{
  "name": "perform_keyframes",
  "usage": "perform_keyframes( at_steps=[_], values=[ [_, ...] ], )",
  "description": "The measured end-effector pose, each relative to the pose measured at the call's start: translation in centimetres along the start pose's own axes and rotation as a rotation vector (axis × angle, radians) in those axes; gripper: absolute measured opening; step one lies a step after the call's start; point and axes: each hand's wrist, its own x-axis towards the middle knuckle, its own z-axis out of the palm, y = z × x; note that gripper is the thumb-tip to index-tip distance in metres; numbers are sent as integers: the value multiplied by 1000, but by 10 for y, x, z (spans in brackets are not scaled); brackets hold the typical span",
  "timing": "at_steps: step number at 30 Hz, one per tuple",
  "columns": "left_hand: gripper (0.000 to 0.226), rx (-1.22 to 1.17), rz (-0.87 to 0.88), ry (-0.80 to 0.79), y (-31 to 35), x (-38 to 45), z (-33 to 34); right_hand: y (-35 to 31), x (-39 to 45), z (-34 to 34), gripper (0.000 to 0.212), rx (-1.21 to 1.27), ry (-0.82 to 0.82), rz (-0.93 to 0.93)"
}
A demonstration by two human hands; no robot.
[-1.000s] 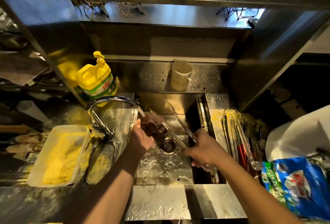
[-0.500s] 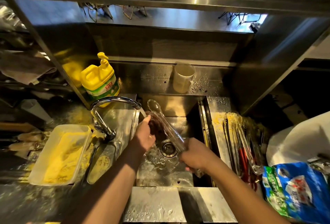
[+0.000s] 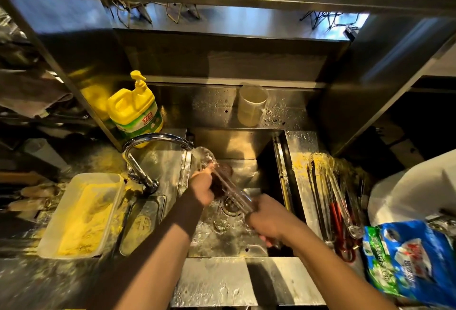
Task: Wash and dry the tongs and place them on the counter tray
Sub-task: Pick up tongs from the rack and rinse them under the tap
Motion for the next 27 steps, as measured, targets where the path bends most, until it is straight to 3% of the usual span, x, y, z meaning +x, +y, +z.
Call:
perform_keyframes(
  at_steps=[4, 6, 10, 14, 18, 22, 25, 27],
  values=[
    [34, -22, 14, -59, 5, -2, 4, -6, -1, 6, 23, -26, -3, -18],
    [34, -44, 50, 28, 9, 2, 3, -3, -2, 2, 29, -18, -22, -3],
    [35, -11, -7, -53, -4, -11, 15, -10, 2, -2, 10, -35, 78, -4],
    [23, -117, 66, -23, 9, -3, 10, -5, -4, -5, 19, -23, 15, 0],
    [44, 35, -1, -93, -6, -10, 19, -7, -2, -11, 10, -13, 100, -19],
    [39, 110, 140, 86, 8, -5, 16, -1, -6, -8, 8, -27, 69, -23],
    [35, -44, 14, -126, 2, -18, 25, -2, -2, -17, 8, 12, 78, -13],
    [33, -86, -15, -181, -3, -21, 28, -7, 1, -16, 9, 37, 82, -15]
  ],
)
